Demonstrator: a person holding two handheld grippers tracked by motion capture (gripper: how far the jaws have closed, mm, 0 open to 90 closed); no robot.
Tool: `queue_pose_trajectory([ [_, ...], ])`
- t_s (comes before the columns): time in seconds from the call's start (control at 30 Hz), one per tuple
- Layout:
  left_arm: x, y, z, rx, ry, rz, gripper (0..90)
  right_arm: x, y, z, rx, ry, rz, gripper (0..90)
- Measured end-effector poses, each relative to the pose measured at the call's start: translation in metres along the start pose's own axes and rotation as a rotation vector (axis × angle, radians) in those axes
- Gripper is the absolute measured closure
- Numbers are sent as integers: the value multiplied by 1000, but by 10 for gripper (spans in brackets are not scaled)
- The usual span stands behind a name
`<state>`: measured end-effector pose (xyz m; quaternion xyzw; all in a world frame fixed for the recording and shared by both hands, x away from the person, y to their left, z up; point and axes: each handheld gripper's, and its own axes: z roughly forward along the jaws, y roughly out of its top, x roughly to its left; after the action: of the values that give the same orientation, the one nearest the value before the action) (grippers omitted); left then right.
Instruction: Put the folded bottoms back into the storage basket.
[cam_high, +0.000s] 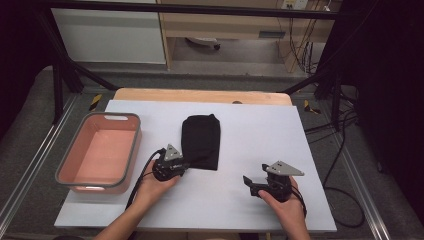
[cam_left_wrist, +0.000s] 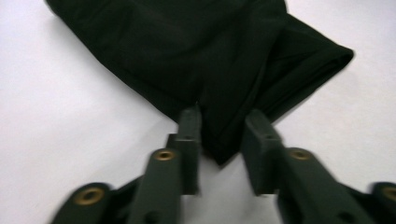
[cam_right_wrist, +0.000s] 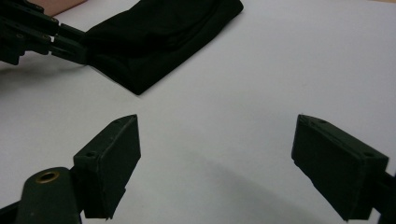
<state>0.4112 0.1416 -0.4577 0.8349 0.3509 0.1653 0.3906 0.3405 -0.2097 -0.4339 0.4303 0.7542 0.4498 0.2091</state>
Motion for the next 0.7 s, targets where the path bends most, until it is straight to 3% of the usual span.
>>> queue_pose_trajectory([
  [0.13, -2, 0, 0, 1, 2, 4, 839, 7, 4, 3, 5, 15, -19, 157],
  [0.33, -7, -1, -4, 13, 12, 12, 854, 17, 5, 6, 15, 34, -41, 155],
  [0.7, -22, -15, -31, 59, -38, 32, 859, 41, 5, 11, 48, 87, -106, 145],
])
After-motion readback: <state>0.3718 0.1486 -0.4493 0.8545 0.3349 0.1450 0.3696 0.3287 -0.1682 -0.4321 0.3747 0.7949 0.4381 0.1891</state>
